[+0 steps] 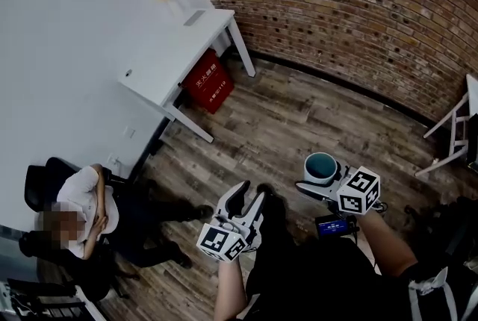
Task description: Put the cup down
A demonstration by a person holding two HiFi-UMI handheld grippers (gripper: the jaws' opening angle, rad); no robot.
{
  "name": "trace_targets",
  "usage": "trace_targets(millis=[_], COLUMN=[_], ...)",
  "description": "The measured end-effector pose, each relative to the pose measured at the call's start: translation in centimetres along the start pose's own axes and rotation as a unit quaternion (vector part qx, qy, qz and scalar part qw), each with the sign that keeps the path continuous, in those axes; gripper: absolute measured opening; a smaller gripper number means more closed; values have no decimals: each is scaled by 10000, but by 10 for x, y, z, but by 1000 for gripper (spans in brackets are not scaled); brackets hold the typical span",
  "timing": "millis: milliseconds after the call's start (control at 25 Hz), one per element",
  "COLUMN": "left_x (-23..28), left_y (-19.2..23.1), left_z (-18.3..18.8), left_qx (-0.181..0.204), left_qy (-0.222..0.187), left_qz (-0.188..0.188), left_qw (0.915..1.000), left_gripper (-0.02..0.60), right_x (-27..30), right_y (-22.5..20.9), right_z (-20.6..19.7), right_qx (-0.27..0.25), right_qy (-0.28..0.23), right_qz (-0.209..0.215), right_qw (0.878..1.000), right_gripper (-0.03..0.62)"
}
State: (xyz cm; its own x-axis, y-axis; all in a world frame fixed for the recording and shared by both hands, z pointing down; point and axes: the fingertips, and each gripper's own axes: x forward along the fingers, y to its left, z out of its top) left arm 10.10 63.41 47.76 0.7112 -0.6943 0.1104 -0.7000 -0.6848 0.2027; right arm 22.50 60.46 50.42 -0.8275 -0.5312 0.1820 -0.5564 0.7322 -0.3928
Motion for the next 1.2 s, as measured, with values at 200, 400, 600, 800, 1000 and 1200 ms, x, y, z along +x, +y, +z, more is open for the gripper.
trace_targets(millis=[200, 400, 600, 800, 1000, 1200], left_x=[43, 99, 143, 191, 224, 268], left_y=[83, 186, 288, 364, 424, 492], left_z=[13, 43, 80, 99, 113, 127], left_qx=[-241, -206, -203, -200, -308, -239], left_qy=[-152, -113, -70, -23, -70, -145], left_qz=[-129, -276, -445, -397, -334, -215], left_qw=[9995, 9993, 9988, 9990, 9989, 9994], left_gripper=[195, 195, 193, 195, 193, 193], right_x=[60, 151, 254, 325, 379, 444], right_y=[-50, -110, -160, -216, -262, -314], right_z=[23, 77, 140, 176, 201, 228], right_qx=[63, 25, -150, -54, -39, -97], right_qy=[-22, -82, -60, -44, -36, -26], right_qz=[-158, -273, -341, -253, -174, 17], right_qw=[9999, 9996, 9993, 9997, 9998, 9999], right_gripper=[413, 413, 413, 413, 413, 413])
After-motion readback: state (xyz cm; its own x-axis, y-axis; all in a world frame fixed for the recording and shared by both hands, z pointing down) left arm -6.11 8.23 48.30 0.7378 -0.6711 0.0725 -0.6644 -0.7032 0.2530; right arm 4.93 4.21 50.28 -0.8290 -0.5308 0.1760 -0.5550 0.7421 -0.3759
